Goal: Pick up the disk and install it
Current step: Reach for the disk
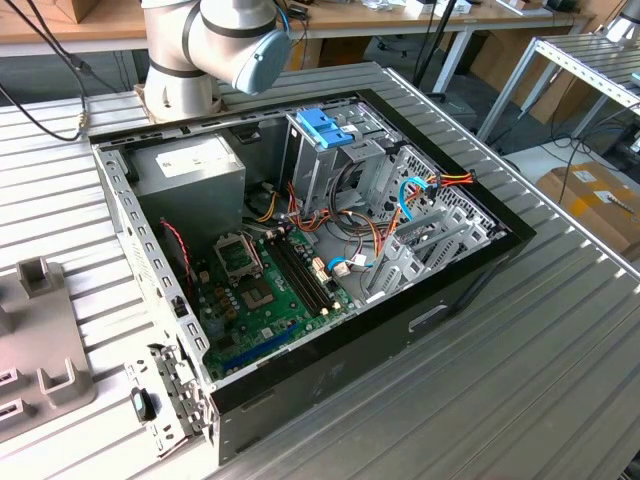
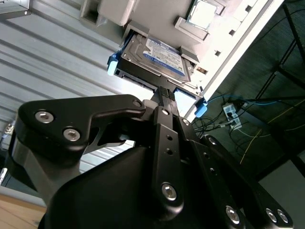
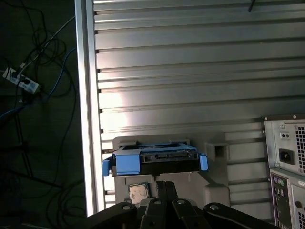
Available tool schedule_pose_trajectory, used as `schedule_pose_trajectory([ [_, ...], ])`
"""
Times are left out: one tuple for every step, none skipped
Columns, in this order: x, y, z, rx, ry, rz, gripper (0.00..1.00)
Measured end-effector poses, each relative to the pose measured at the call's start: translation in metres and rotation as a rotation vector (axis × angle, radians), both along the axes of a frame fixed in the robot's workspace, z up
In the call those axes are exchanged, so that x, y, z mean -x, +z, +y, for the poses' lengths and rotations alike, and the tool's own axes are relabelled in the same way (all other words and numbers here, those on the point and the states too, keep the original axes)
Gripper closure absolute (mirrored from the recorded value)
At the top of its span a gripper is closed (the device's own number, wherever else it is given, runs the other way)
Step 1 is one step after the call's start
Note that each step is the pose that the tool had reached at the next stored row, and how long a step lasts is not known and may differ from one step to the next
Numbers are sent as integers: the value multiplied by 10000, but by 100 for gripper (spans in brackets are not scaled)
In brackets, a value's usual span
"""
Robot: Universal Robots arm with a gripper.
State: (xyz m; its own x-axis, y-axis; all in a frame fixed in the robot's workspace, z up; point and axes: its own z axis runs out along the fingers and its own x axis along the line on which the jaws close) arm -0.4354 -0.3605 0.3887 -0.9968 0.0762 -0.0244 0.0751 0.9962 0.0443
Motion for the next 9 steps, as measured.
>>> schedule_pose_trajectory([
  [2,0,0,1,0,0,89],
  [6,0,0,0,-1,-1,89],
  [18,0,0,0,0,0,89],
  [24,0,0,0,-1,0,89],
  [27,0,0,0,0,0,89],
  [27,0,0,0,1,-1,89],
  [28,-1,0,0,1,-1,89],
  [30,-1,0,0,0,-1,89],
  [30,0,0,0,0,0,89],
])
